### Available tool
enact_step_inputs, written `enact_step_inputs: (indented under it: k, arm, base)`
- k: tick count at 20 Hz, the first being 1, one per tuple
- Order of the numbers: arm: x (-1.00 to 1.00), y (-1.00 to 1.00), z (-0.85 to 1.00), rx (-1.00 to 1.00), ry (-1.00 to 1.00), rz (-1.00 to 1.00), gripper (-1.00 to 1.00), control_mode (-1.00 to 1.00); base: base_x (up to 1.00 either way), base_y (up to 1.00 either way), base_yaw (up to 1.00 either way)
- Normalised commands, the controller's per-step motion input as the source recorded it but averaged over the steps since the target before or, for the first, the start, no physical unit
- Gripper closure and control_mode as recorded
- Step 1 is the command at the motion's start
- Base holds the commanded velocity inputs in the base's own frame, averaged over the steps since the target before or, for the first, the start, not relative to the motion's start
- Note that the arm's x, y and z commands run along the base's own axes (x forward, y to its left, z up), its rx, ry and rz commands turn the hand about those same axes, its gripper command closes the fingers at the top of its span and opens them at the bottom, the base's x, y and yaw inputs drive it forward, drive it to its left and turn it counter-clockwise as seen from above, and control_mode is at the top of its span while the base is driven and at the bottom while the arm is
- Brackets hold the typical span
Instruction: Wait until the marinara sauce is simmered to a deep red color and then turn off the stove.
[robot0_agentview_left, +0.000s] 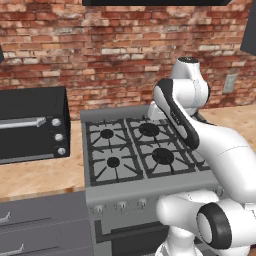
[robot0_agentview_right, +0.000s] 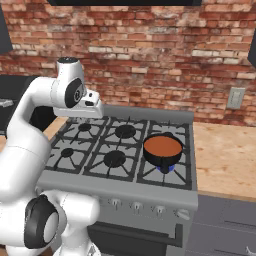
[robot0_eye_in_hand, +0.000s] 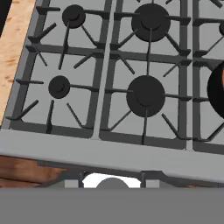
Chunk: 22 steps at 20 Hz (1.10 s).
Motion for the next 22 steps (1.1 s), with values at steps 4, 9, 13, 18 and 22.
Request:
enact_step_inputs:
  k: [4,9,13,18,22]
  arm:
    - [-0.03,-0.03,0.0,0.0,0.0,0.0,-1.0,-1.0]
    - [-0.4,-0.43,-0.01,0.0,-0.05,-0.15,-1.0,-1.0]
    - [-0.19,-0.35,-0.03,0.0,0.0,-0.27,-1.0,-1.0]
    - [-0.02,0.0,0.0,0.0,0.01,-0.09,-1.0,-1.0]
    - [0.0,0.0,0.0,0.0,0.0,0.0,-1.0,-1.0]
  base:
    - [0.0,0.0,0.0]
    - [0.0,0.0,0.0]
    - [0.0,0.0,0.0]
    - [0.0,0.0,0.0]
    - [0.0,0.0,0.0]
